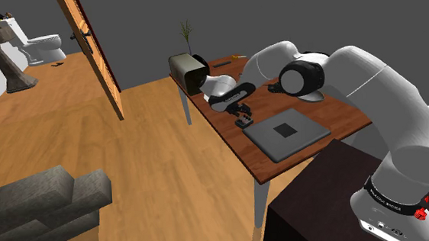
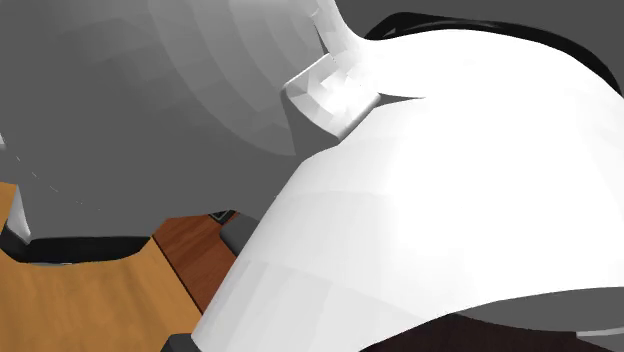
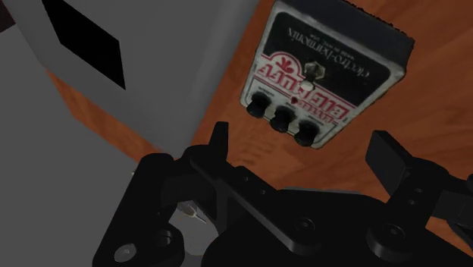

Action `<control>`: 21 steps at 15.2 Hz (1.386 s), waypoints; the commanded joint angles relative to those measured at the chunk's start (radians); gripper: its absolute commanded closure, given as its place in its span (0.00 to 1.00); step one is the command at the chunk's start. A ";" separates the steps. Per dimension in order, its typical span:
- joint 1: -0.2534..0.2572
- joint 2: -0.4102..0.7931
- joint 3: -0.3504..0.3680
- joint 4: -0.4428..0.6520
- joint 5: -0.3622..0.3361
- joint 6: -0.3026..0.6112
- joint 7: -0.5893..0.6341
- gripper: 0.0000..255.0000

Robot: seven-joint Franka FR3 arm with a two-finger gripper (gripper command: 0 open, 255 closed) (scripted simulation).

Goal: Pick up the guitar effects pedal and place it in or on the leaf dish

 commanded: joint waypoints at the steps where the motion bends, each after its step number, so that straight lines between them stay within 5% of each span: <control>1: -0.008 0.005 -0.003 -0.014 -0.004 0.020 0.004 0.00; 10: -0.015 0.006 -0.006 -0.029 -0.008 0.037 0.009 0.00; 11: -0.015 0.006 -0.006 -0.029 -0.008 0.037 0.009 1.00; 21: -0.016 -0.005 -0.005 -0.035 -0.007 0.033 0.006 1.00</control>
